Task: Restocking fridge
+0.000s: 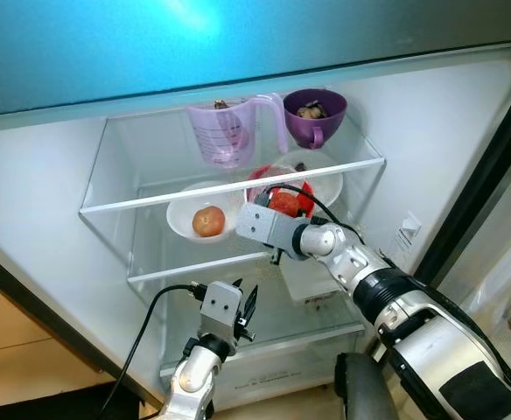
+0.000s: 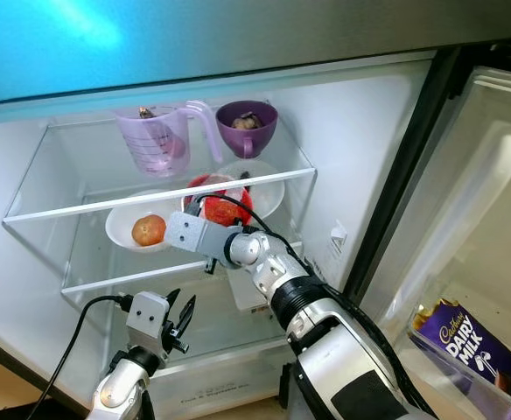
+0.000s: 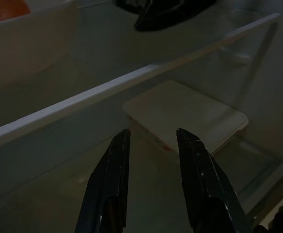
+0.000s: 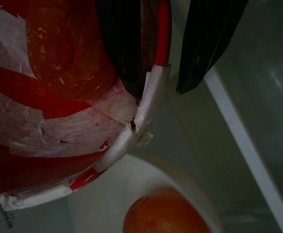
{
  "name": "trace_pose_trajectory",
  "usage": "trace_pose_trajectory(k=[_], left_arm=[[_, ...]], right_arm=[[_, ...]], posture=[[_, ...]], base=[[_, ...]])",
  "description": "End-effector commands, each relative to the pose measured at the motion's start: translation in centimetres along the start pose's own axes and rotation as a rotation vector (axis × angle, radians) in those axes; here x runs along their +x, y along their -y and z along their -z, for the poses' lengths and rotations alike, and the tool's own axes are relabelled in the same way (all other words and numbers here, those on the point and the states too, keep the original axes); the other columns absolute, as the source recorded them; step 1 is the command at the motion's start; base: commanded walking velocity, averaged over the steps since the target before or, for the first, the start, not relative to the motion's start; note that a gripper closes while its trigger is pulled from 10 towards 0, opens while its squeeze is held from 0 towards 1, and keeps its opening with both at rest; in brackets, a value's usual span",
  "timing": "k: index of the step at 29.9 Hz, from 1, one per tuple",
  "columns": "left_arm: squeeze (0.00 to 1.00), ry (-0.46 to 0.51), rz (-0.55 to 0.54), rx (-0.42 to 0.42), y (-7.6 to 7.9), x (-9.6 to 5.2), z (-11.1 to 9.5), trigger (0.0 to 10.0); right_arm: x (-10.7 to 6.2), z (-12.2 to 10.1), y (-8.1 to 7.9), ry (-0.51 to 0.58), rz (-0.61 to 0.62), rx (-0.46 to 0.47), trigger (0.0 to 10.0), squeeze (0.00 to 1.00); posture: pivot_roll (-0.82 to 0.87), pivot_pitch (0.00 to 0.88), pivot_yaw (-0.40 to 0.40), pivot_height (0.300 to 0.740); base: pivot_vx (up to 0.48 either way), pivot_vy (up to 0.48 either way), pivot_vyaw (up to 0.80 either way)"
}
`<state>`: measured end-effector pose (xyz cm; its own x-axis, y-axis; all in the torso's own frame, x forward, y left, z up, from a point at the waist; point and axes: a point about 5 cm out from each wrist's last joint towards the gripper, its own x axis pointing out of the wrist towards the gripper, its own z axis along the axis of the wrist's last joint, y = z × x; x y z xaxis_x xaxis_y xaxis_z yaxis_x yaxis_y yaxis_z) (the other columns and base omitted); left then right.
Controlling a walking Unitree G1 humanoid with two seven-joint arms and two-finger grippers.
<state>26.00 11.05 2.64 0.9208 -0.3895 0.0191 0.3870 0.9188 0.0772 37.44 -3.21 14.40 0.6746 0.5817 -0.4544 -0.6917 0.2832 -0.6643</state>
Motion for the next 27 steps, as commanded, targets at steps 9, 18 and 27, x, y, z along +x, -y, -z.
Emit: trace_pose_trajectory(k=[9, 18, 27], left_arm=[[0.00, -0.017, 0.002, -0.012, 0.2, -0.2, 0.3, 10.0], [0.00, -0.013, 0.005, -0.012, 0.2, -0.2, 0.2, 10.0], [0.00, -0.012, 0.006, -0.010, 0.2, -0.2, 0.1, 10.0]], right_arm=[[-0.5, -0.4, 0.2, 0.074, -0.137, -0.049, 10.0, 0.00], [-0.8, 1.2, 0.1, -0.031, -0.210, -0.119, 10.0, 0.00], [-1.1, 2.1, 0.8, -0.113, -0.214, -0.169, 10.0, 0.00]], posture=[[-0.04, 0.080, 0.012, 0.545], [-0.03, 0.080, 0.012, 0.545], [-0.03, 0.077, 0.014, 0.545]], base=[[0.000, 0.000, 0.00], [0.000, 0.000, 0.00], [0.000, 0.000, 0.00]])
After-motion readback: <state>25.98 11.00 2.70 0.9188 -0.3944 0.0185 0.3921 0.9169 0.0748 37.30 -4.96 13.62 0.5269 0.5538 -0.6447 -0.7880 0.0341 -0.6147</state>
